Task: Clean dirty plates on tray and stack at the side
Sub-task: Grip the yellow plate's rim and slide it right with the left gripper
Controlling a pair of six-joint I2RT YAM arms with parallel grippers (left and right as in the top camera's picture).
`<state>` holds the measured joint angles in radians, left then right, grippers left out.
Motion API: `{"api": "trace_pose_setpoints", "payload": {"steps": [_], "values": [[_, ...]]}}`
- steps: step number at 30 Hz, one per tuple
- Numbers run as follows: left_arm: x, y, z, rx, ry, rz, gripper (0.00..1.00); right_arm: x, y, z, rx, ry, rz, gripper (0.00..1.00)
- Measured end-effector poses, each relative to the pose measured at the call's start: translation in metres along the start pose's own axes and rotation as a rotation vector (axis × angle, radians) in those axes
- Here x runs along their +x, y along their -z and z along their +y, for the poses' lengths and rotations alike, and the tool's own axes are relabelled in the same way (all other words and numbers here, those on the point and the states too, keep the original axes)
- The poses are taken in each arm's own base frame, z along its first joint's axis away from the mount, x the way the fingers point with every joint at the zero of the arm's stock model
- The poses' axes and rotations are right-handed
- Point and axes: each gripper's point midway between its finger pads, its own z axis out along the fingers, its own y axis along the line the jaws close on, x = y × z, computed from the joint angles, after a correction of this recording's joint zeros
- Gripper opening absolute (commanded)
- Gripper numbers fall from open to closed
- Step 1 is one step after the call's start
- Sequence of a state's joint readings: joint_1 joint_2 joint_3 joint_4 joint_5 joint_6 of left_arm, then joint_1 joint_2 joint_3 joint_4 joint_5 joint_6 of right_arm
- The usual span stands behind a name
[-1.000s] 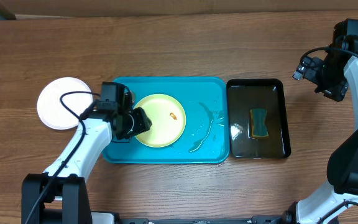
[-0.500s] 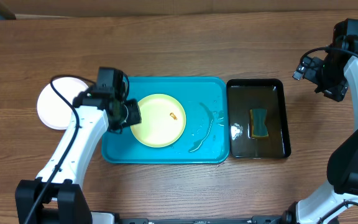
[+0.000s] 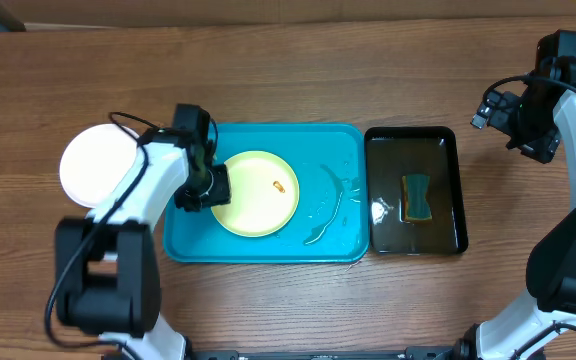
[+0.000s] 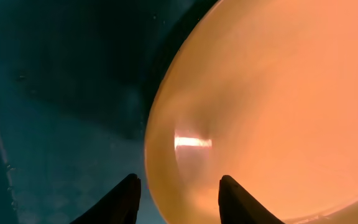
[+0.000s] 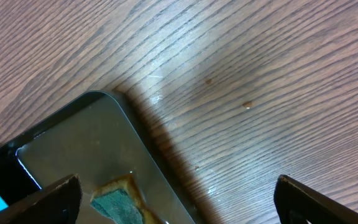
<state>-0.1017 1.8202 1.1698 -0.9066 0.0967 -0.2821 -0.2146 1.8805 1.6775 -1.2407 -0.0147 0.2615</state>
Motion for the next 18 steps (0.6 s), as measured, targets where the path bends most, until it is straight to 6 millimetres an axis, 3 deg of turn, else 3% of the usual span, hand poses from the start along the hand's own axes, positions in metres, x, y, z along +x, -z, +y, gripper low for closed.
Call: {"api": "trace_pose_setpoints", "payload": {"steps": [7, 18], "values": [[-0.009, -0.015, 0.002, -0.018, -0.013, -0.009, 0.29, 0.000, 0.000, 0.000, 0.000, 0.001, 0.000, 1.00], [-0.025, -0.014, -0.002, 0.000, -0.026, -0.070, 0.29, 0.000, 0.000, 0.000, 0.000, 0.000, 0.000, 1.00]]}}
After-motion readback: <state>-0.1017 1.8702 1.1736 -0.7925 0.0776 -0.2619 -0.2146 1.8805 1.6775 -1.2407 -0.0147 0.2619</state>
